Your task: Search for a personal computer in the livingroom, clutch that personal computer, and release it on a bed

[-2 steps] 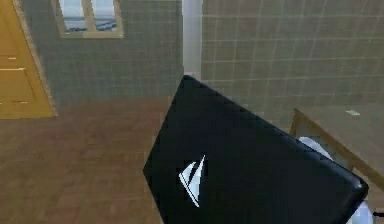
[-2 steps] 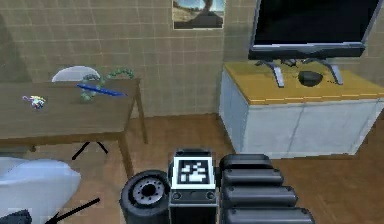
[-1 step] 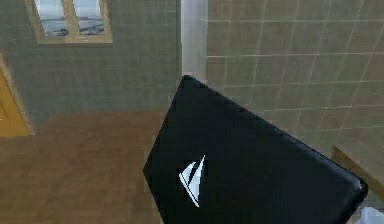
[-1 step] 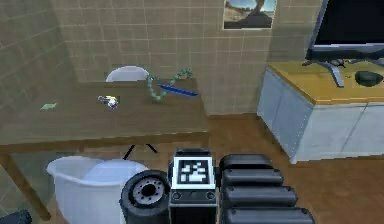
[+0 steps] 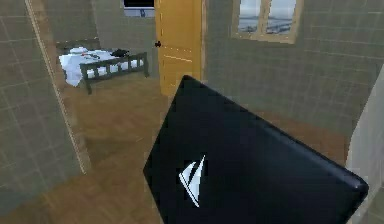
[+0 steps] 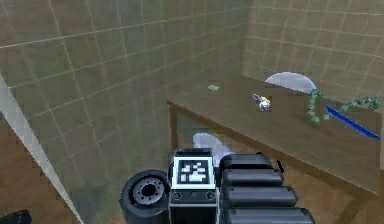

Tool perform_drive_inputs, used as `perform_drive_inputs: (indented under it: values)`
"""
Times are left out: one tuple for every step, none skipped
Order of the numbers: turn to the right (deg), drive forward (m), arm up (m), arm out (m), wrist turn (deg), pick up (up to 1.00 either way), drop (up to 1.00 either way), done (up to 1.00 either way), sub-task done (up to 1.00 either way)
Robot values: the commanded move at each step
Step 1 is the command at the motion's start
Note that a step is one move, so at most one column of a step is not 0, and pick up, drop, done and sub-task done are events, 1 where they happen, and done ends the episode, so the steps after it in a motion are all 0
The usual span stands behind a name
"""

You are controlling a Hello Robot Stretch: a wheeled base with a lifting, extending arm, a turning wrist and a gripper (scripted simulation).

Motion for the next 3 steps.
perform_drive_inputs:
  values:
    - [-9.0, 0.00, 0.00, 0.00, 0.0, 0.00, 0.00, 0.00, 0.00]
    - [0.0, 1.00, 0.00, 0.00, 0.0, 0.00, 0.00, 0.00, 0.00]
    - [0.0, 0.95, 0.00, 0.00, 0.0, 0.00, 0.00, 0.00, 0.00]
